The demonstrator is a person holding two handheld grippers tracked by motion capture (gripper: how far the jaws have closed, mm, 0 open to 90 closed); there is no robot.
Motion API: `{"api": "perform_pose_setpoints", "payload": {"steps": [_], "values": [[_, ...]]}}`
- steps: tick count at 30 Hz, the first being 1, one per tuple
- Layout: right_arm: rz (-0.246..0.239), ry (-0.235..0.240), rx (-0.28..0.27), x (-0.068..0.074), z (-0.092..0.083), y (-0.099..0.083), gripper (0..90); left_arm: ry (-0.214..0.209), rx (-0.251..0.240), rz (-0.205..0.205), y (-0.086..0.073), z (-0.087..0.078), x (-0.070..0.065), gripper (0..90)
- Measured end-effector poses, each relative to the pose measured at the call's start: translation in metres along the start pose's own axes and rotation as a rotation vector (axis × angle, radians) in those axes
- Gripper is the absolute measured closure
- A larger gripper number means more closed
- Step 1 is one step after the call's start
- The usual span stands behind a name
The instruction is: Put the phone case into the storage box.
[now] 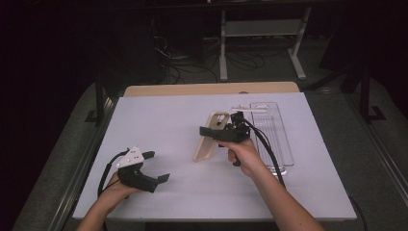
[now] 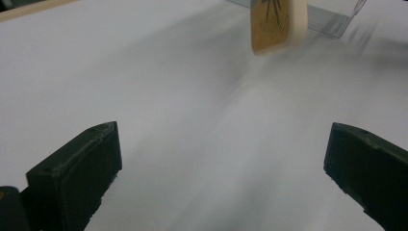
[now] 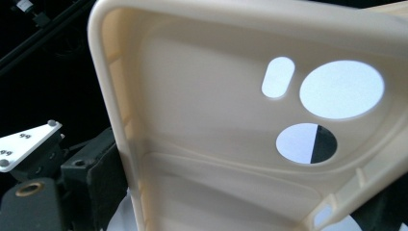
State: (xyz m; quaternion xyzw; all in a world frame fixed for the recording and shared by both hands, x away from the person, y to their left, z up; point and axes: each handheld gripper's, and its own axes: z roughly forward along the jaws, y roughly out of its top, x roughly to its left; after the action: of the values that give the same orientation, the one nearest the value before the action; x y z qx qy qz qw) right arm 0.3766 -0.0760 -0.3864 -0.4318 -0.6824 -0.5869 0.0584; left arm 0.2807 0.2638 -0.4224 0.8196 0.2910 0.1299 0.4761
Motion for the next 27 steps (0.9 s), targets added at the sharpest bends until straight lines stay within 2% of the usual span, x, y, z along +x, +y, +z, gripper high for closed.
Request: {"api": "perform_pose_setpoints", "payload": {"steps": [5,9,13,24,26,27], "values": [[-0.008,-0.018,-0.015,-0.003,-0.009,0.007,9.0,0.001,0.001,-0.001,-0.001,0.000,0.001,0.0],[-0.001,-0.029,-0.029,-0.007,-0.015,0.011,9.1,-0.003,0.006,0.015,0.000,-0.001,0.002,0.0],[0.012,-0.033,-0.039,-0.009,-0.021,0.016,9.1,-0.002,0.013,0.012,0.000,-0.001,0.001,0.0],[0.000,-0.065,-0.067,-0.013,-0.036,0.035,9.2,-0.001,0.011,-0.006,0.000,0.000,0.001,0.0],[-0.015,-0.075,-0.074,-0.014,-0.039,0.038,9.2,0.001,0.010,-0.012,0.000,0.000,0.001,0.0],[-0.006,-0.078,-0.075,-0.014,-0.040,0.040,9.2,0.000,0.010,-0.009,0.000,0.001,0.001,0.0]]}}
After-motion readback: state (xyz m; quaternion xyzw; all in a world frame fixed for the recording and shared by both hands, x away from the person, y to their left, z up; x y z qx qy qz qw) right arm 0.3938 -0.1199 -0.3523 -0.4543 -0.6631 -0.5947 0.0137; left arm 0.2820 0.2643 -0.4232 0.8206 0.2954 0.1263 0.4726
